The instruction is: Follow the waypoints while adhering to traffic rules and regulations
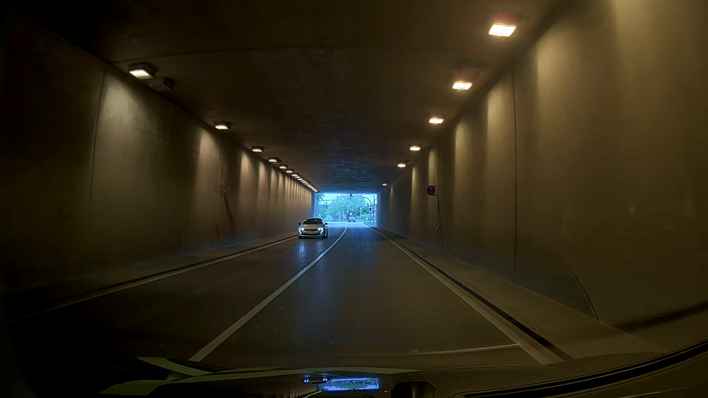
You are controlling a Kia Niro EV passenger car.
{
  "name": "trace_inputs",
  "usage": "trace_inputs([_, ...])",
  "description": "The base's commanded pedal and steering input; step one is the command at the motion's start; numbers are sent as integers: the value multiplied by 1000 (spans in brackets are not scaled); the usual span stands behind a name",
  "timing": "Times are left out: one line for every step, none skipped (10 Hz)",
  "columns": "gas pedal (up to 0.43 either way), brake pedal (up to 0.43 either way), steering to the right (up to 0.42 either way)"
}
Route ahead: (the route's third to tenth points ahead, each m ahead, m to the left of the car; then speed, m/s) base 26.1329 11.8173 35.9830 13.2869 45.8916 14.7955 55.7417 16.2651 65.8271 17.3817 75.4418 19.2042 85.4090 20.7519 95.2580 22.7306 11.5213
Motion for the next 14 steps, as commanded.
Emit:
trace_inputs([20, 0, -2])
trace_inputs([20, 0, -2])
trace_inputs([20, 0, -2])
trace_inputs([20, 0, -2])
trace_inputs([20, 0, -2])
trace_inputs([28, 0, -2])
trace_inputs([28, 0, -2])
trace_inputs([28, 0, -3])
trace_inputs([28, 0, -5])
trace_inputs([28, 0, -13])
trace_inputs([39, 0, -17])
trace_inputs([39, 0, -19])
trace_inputs([47, 0, -19])
trace_inputs([47, 0, -19])
